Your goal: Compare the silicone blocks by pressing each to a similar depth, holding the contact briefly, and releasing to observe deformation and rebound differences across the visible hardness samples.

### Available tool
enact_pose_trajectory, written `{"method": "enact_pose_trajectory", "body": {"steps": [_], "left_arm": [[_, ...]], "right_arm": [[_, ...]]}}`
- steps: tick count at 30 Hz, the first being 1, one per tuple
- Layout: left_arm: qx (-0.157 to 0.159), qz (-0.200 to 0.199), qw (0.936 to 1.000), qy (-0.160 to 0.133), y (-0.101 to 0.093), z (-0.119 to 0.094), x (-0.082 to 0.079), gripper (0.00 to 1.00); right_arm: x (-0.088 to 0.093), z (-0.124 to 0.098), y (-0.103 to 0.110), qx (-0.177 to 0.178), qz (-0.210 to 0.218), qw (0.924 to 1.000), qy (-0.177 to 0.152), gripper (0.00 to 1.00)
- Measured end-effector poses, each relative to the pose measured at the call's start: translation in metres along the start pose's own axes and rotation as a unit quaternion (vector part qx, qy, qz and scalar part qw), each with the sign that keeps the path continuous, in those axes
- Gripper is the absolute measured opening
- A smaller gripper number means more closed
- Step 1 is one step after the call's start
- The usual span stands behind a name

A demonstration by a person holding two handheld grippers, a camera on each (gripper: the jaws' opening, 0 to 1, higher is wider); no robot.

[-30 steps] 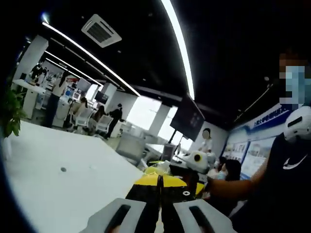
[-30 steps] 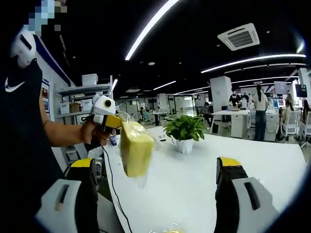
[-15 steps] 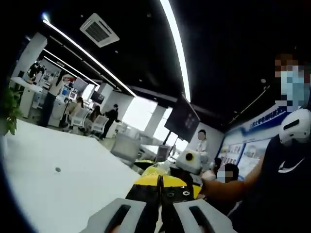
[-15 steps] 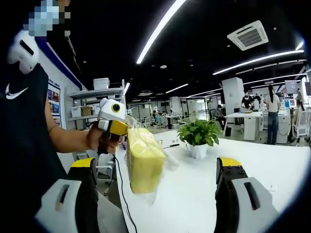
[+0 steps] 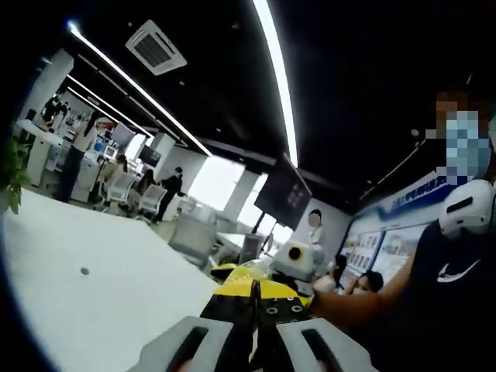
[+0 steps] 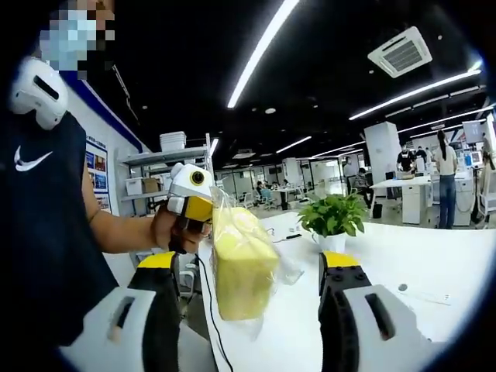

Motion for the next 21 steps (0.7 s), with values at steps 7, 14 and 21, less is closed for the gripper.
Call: {"method": "enact_pose_trajectory", "body": {"steps": [7, 14, 21], "left_arm": [[0.007, 0.0, 1.0, 0.0, -0.004, 0.0017, -0.0013, 0.0], [0.01, 0.0, 1.0, 0.001, -0.0069, 0.0028, -0.0023, 0.0], [0.009, -0.002, 1.0, -0.002, -0.0072, 0.0036, -0.0015, 0.0]], "right_arm": [[0.0015, 0.0014, 0.003, -0.016, 0.008, 0.9998, -0.004, 0.49], [0.0012, 0.0037, 0.004, -0.026, 0.0, 0.9996, -0.009, 0.41], [0.0032, 0.0055, 0.0051, -0.038, 0.009, 0.9992, -0.007, 0.33]]}}
Point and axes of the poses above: the point that each gripper's makers call its tool centre point, and the gripper's own axes: z roughly forward along the fingers, y roughly to its left, x roughly out of its underside, the point moved 6 cm from there along -z, roughly backward along the fingers, and after that the axes turned 14 degrees about z, right-handed, at the moved point
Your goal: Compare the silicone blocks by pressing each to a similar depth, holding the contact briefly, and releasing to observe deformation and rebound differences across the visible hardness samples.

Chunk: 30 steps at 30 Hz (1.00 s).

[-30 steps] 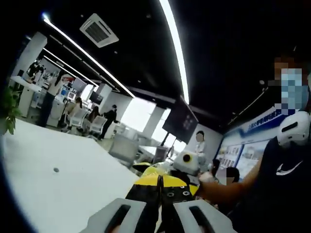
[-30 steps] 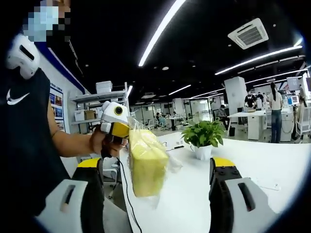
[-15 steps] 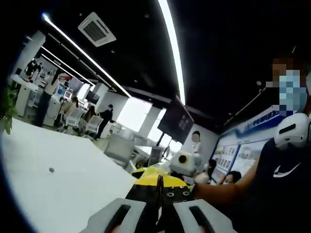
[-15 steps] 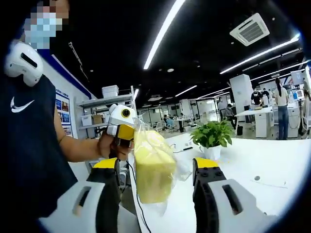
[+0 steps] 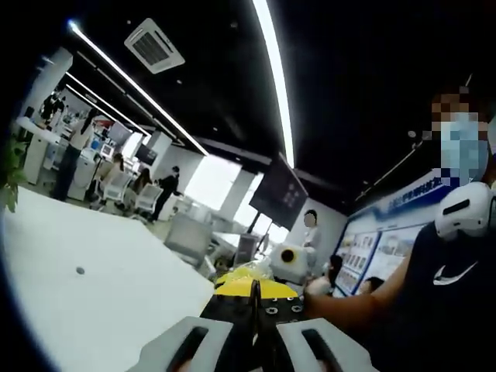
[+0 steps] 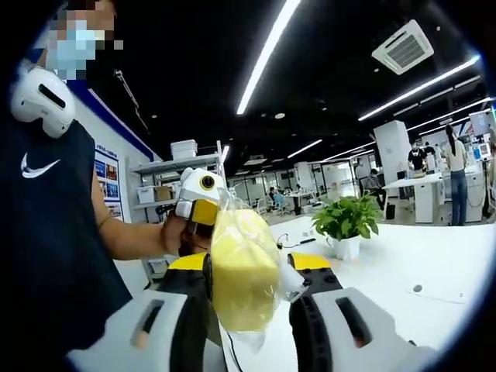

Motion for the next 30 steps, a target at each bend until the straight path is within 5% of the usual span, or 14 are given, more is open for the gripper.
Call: {"method": "enact_pose_trajectory", "body": {"steps": [30], "left_arm": [[-0.006, 0.012, 0.9999, -0.006, 0.008, -0.013, -0.006, 0.0]], "right_arm": [[-0.013, 0.007, 0.008, -0.016, 0.005, 0.9997, -0.016, 0.23]]}}
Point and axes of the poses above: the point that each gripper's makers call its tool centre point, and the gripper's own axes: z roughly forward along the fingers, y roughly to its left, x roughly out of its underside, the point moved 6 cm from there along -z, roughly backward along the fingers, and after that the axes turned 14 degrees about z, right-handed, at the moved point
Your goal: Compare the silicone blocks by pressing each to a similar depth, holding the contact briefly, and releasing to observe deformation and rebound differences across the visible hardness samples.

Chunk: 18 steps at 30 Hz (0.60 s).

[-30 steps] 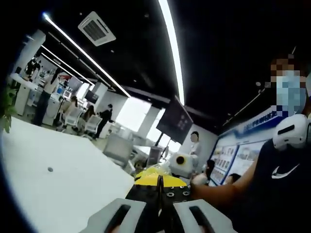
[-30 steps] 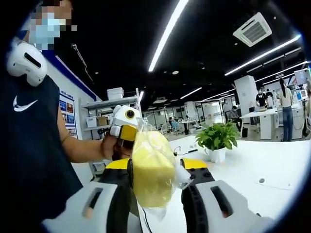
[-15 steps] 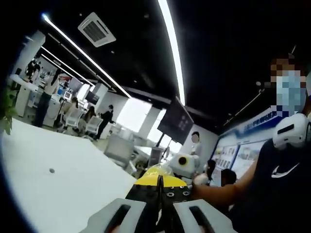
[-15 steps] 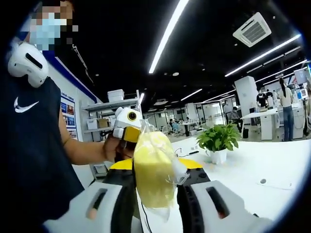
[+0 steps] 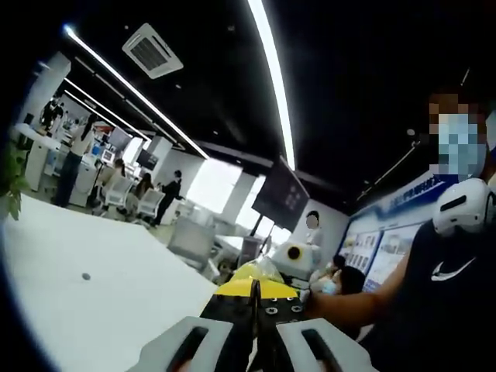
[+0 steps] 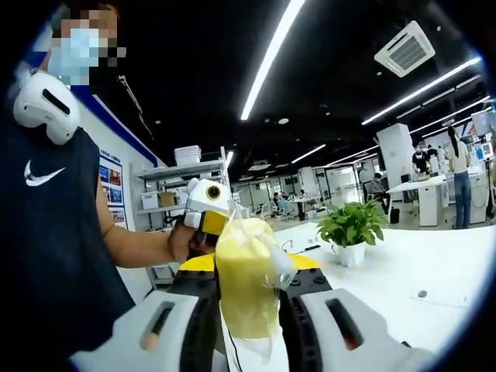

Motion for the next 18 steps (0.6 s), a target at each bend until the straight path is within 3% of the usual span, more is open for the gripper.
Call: {"method": "enact_pose_trajectory", "body": {"steps": [18], "left_arm": [[-0.003, -0.001, 1.0, -0.007, 0.0006, 0.002, 0.0016, 0.0]], "right_arm": [[-0.0039, -0.0023, 0.0003, 0.006, 0.031, 0.9994, 0.016, 0.13]]}}
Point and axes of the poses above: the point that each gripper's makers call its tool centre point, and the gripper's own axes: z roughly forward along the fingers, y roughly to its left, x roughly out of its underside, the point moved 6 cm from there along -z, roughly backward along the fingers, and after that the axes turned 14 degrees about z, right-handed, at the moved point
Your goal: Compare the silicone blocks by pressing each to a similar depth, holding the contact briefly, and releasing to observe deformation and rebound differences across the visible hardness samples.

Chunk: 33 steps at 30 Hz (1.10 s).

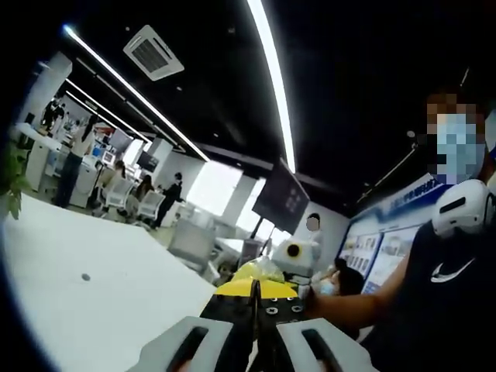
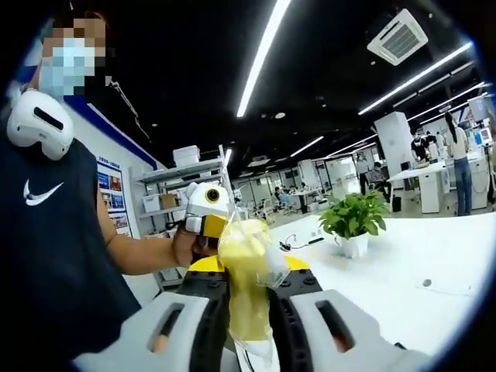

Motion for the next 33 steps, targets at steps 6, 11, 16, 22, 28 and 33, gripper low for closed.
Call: {"method": "enact_pose_trajectory", "body": {"steps": [6, 11, 16, 22, 28, 33], "left_arm": [[0.001, 0.017, 0.9998, 0.005, -0.0012, 0.0008, 0.0008, 0.0], [0.002, 0.036, 0.9993, 0.011, -0.0035, 0.0002, 0.0004, 0.0], [0.006, 0.048, 0.9987, 0.017, -0.0051, -0.0022, 0.0009, 0.0], [0.005, 0.067, 0.9974, 0.026, -0.0074, -0.0008, 0.0005, 0.0], [-0.001, 0.077, 0.9969, 0.02, -0.0097, 0.0022, 0.0017, 0.0], [0.0, 0.074, 0.997, 0.023, -0.0102, 0.0043, 0.0012, 0.0]], "right_arm": [[0.0004, -0.0014, 0.0005, 0.005, 0.009, 0.9999, 0.008, 0.1], [0.0008, -0.0008, 0.0022, 0.007, 0.016, 0.9997, 0.016, 0.08], [0.0012, -0.0003, 0.004, 0.007, 0.016, 0.9995, 0.025, 0.06], [0.0015, -0.0021, 0.0049, 0.008, 0.027, 0.9991, 0.031, 0.04], [0.0009, -0.0046, 0.0044, 0.013, 0.03, 0.9989, 0.034, 0.03], [0.0009, -0.0059, 0.004, 0.014, 0.031, 0.9988, 0.034, 0.03]]}}
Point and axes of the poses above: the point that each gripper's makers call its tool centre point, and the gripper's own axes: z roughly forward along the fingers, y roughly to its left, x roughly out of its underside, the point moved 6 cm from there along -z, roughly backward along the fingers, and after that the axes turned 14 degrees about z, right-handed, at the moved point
